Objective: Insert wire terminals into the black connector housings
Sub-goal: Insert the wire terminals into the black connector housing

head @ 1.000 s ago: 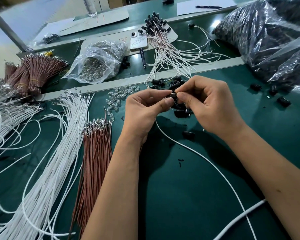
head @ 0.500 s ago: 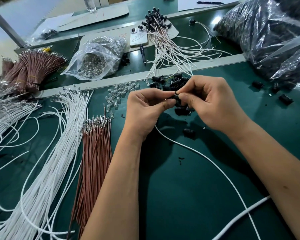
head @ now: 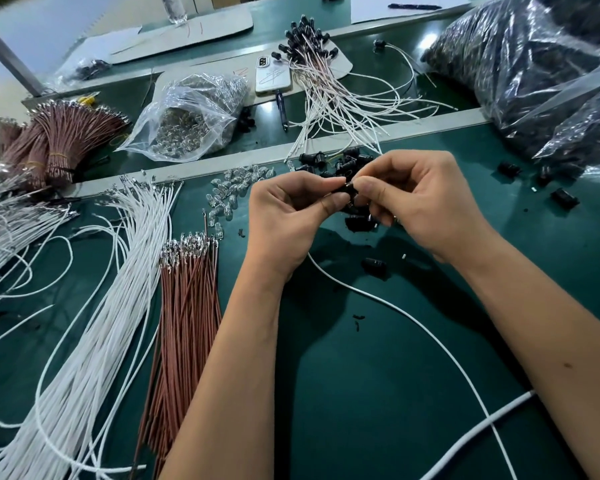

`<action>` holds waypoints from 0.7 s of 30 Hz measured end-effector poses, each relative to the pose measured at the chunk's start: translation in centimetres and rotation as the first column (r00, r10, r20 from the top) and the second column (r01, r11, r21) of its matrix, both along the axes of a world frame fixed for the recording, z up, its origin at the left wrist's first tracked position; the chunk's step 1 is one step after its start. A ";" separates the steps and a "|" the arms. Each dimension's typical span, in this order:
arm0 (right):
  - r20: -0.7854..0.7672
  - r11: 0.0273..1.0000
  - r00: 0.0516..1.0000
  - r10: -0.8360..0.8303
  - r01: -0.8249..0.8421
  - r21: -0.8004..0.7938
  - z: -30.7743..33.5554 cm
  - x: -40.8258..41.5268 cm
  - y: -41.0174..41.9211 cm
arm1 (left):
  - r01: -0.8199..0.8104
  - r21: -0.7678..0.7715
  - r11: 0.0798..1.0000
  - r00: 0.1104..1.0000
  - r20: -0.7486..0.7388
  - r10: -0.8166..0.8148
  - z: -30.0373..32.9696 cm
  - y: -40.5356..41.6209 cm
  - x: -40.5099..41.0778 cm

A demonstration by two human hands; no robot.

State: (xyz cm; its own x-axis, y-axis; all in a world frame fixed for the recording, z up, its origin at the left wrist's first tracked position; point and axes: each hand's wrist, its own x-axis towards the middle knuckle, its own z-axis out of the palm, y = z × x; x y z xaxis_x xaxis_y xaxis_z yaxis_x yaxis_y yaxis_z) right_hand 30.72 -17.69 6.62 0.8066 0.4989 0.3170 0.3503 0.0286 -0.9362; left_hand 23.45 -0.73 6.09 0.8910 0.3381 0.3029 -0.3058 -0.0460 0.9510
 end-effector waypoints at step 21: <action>-0.008 0.995 0.999 -0.049 0.050 0.085 -0.4 -1.0 1.1 | -0.014 -0.116 0.993 1.000 -0.023 0.011 -0.2 -0.6 0.0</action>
State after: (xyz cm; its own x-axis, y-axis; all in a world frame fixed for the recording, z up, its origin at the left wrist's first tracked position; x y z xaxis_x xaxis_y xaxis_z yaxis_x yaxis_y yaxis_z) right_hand 29.67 -16.64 6.20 0.8317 0.4300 0.3513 0.3473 0.0910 -0.9333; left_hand 23.48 -1.32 5.90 0.8924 0.3813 0.2411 -0.2848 0.0617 0.9566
